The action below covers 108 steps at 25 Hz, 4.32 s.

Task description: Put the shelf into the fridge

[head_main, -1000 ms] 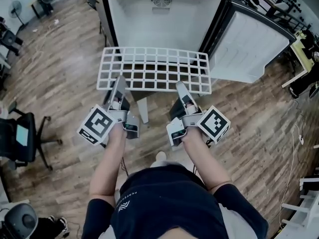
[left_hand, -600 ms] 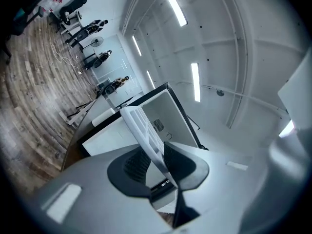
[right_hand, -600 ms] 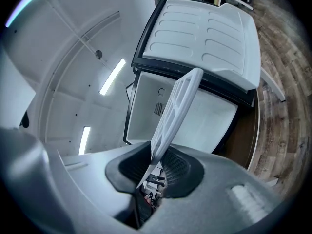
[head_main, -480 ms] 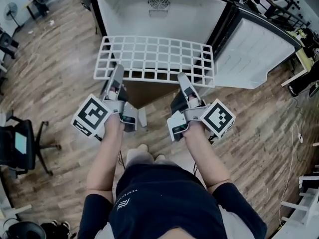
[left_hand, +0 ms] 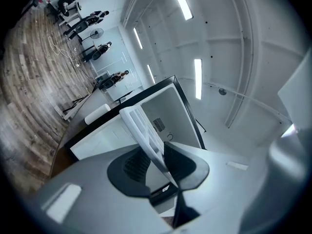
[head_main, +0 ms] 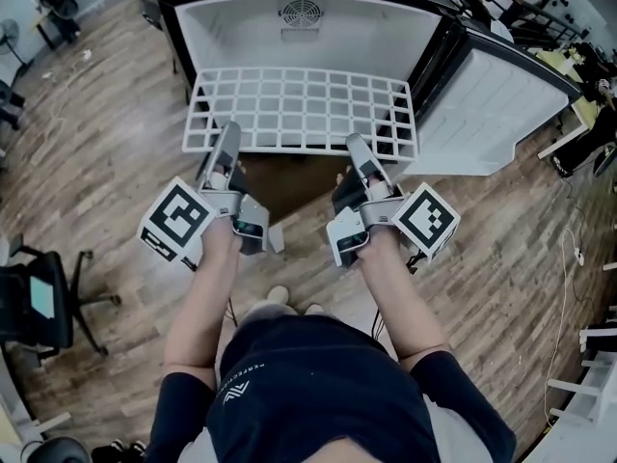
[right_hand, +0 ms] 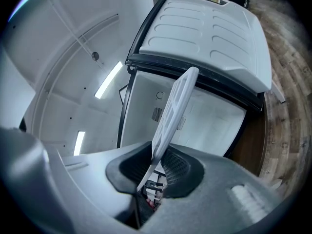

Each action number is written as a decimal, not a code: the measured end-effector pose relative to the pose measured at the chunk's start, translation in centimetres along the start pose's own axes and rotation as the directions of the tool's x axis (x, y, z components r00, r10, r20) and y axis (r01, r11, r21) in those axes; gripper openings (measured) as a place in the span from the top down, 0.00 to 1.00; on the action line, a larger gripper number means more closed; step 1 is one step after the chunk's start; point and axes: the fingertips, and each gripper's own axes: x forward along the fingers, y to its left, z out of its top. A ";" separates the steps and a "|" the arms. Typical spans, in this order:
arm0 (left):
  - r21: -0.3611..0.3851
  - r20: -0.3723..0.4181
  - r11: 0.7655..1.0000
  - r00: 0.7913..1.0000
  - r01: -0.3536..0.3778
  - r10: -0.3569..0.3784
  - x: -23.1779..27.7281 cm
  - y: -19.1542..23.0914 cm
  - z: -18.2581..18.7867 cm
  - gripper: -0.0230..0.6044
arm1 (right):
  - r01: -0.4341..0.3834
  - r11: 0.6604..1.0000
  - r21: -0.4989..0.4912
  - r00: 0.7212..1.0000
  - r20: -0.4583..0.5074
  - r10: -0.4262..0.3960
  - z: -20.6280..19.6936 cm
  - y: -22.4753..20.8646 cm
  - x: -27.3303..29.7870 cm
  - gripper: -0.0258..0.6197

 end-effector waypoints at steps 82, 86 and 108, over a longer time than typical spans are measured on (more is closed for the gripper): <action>-0.070 0.060 0.997 0.998 -0.029 0.034 9.2 3.2 1.2 0.79 | 0.114 0.990 -0.086 0.993 0.031 -0.111 5.3 -3.4 9.8 0.86; -0.052 0.055 0.998 0.998 -0.027 0.030 9.5 3.3 1.2 0.78 | 0.115 0.989 -0.097 0.993 0.028 -0.113 5.4 -3.5 10.0 0.86; 0.085 0.011 0.996 1.000 0.005 -0.006 6.4 3.0 0.7 0.76 | 0.120 0.975 -0.185 0.991 0.072 -0.109 6.0 -4.8 4.9 0.82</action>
